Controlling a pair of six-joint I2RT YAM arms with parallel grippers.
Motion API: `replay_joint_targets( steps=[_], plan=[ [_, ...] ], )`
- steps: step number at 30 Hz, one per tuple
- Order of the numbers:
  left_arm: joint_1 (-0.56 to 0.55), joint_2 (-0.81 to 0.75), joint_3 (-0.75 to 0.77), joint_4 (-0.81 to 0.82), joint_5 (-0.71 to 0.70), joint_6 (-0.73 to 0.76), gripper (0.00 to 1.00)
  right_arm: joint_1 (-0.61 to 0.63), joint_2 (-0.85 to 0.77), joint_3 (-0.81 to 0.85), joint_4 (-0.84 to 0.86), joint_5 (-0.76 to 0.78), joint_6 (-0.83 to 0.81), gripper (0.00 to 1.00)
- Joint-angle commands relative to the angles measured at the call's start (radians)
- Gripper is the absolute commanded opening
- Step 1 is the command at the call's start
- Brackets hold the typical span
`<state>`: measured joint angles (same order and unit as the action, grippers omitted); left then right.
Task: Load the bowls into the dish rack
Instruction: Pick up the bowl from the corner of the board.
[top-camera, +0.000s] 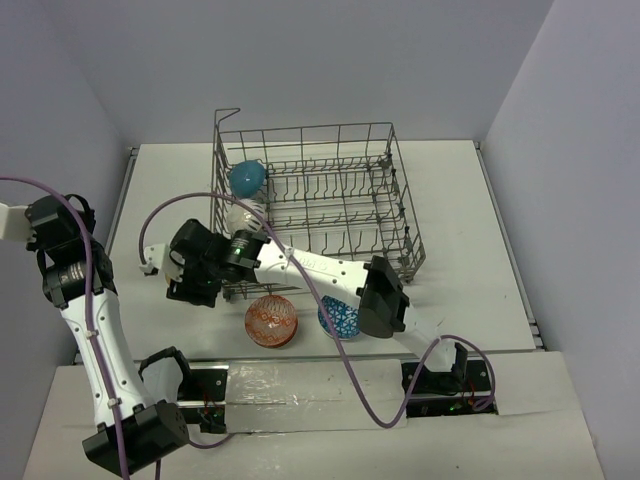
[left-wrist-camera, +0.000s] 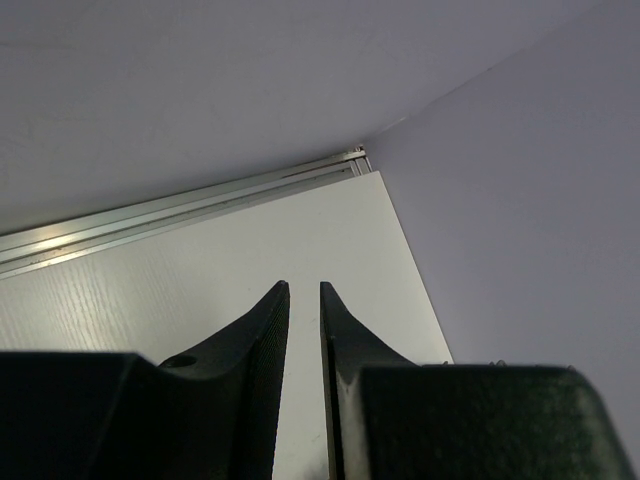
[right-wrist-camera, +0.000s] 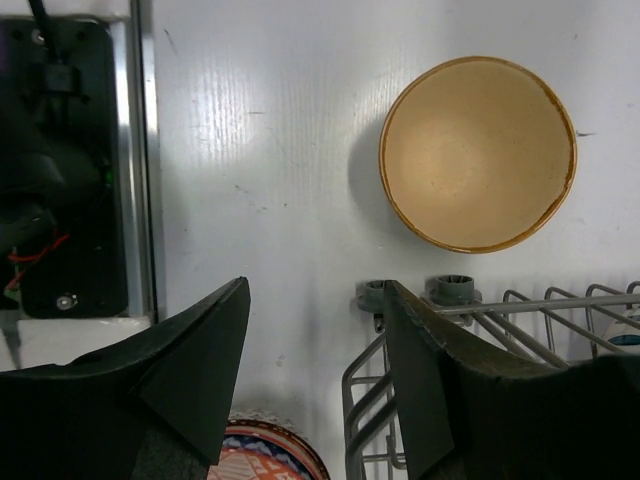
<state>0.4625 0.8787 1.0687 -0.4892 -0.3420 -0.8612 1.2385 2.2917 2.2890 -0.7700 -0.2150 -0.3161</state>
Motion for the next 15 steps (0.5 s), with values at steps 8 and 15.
replay_joint_targets(
  steps=[8,15],
  plan=[
    [0.008,-0.024,-0.003,0.037,-0.005,-0.015,0.24,0.033,0.049,0.038,0.051,0.12,-0.028,0.64],
    [0.008,-0.02,-0.009,0.046,0.014,-0.015,0.23,0.058,0.074,0.026,0.086,0.213,-0.04,0.65]
  ],
)
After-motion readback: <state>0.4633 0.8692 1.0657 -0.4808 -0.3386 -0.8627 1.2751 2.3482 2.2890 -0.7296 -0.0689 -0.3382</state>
